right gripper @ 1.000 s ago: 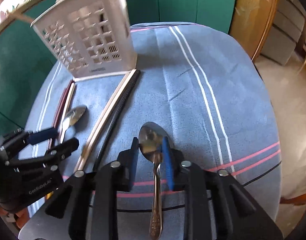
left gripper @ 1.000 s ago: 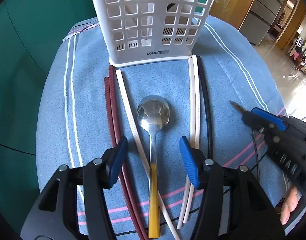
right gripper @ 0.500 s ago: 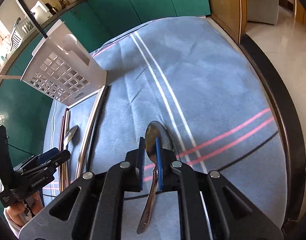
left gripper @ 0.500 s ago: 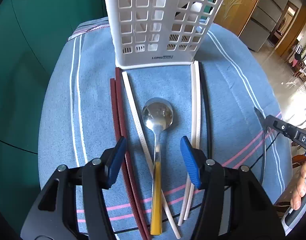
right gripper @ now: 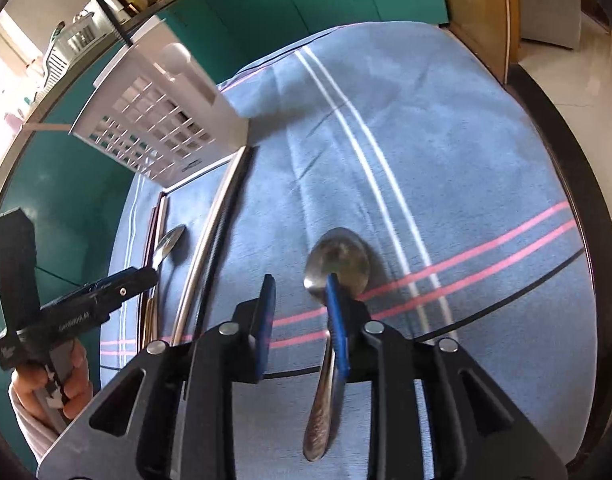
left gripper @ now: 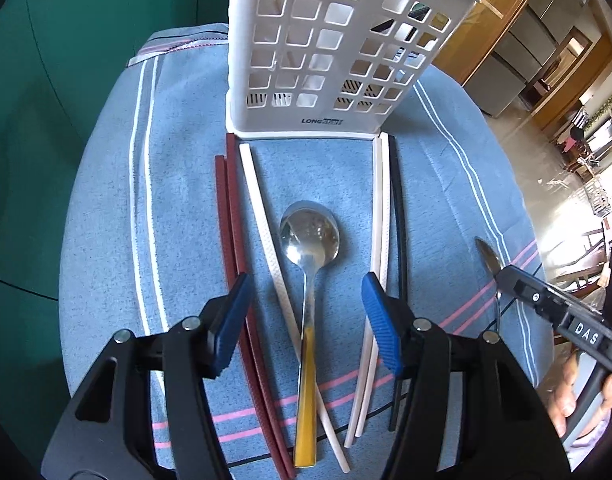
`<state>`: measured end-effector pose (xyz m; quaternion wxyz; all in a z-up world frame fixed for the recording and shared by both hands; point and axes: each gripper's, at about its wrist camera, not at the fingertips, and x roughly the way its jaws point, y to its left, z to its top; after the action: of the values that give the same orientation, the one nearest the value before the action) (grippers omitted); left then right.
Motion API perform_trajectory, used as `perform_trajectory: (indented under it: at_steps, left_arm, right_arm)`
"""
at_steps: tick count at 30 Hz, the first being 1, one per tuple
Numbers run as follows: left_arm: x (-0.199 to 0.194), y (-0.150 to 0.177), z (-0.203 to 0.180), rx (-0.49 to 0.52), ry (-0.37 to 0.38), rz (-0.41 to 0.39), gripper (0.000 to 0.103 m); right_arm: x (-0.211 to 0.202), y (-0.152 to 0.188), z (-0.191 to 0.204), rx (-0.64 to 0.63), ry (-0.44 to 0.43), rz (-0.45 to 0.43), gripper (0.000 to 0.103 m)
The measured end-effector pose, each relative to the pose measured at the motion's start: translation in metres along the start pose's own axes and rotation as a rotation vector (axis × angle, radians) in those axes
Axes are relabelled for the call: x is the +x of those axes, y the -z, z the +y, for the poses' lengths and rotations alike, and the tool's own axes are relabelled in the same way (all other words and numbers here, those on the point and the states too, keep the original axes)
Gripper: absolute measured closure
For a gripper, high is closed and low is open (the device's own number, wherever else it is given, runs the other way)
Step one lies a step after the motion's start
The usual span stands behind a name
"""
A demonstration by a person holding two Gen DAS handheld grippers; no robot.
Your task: Organize utensils
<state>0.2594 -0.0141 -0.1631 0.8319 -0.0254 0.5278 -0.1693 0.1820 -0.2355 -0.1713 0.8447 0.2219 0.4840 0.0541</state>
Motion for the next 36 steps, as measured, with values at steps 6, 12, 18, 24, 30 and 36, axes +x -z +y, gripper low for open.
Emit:
perform_trajectory:
  at_steps: [6,12,18,24,30,36]
  left_arm:
    - [0.007,-0.011,-0.007,0.017,-0.003,0.021,0.050]
    - [0.025,-0.018,-0.030,0.096,-0.088,0.050,0.047]
    - [0.034,-0.024,-0.043,0.110,-0.122,0.048,0.071]
    - [0.008,-0.023,-0.032,0.053,0.048,-0.037,0.072]
    - [0.010,-0.023,0.008,-0.103,0.128,-0.032,0.052]
    - [0.004,-0.028,0.011,-0.099,0.082,-0.046,0.040]
  right_arm:
    - [-0.001,0.003,-0.006,0.016,-0.008,-0.007,0.063]
    - [0.001,0.004,-0.015,0.028,-0.002,0.000,0.061]
    - [0.004,0.007,-0.014,0.030,-0.006,0.014,0.061]
    - [0.005,0.009,-0.015,0.028,-0.006,0.016,0.059]
    - [0.003,0.012,-0.013,0.022,-0.003,0.016,0.055]
    - [0.003,0.012,-0.012,0.020,0.005,0.015,0.054]
